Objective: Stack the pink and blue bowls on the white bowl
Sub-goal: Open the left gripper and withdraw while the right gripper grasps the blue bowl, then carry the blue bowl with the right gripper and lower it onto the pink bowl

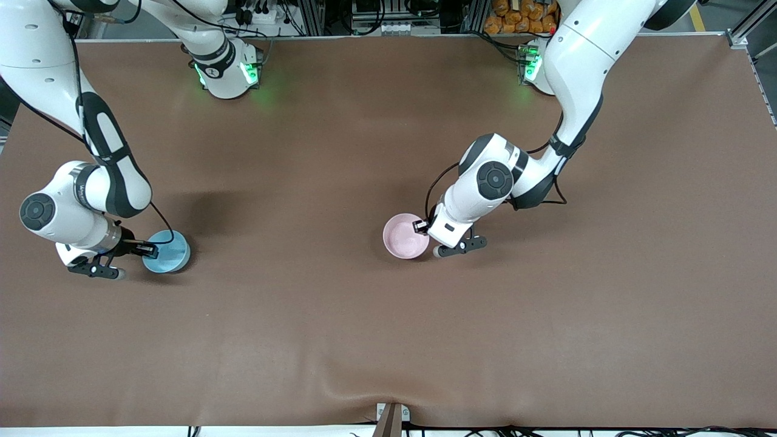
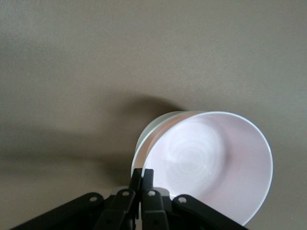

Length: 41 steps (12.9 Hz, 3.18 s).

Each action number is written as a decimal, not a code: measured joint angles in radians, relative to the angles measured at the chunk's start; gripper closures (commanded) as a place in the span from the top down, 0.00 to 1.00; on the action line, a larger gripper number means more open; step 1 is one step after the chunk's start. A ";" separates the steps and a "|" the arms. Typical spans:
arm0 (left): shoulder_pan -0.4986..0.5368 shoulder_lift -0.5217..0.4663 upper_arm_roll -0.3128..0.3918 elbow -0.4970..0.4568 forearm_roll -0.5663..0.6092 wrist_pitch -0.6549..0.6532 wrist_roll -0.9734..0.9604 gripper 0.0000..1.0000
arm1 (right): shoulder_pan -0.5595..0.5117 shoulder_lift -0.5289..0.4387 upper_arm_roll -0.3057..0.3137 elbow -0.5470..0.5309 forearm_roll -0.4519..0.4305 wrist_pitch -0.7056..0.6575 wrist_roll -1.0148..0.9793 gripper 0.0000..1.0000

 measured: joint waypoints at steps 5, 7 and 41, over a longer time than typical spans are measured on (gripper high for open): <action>0.006 -0.027 0.001 0.011 0.000 -0.001 0.000 1.00 | 0.002 -0.053 0.018 -0.001 0.000 -0.082 0.000 0.00; 0.049 -0.135 0.007 0.046 0.002 -0.134 0.003 1.00 | 0.006 -0.126 0.059 0.001 0.000 -0.171 0.001 0.00; 0.212 -0.764 0.304 0.136 0.078 -0.954 0.587 1.00 | 0.828 0.089 0.162 0.199 0.430 0.235 1.016 0.01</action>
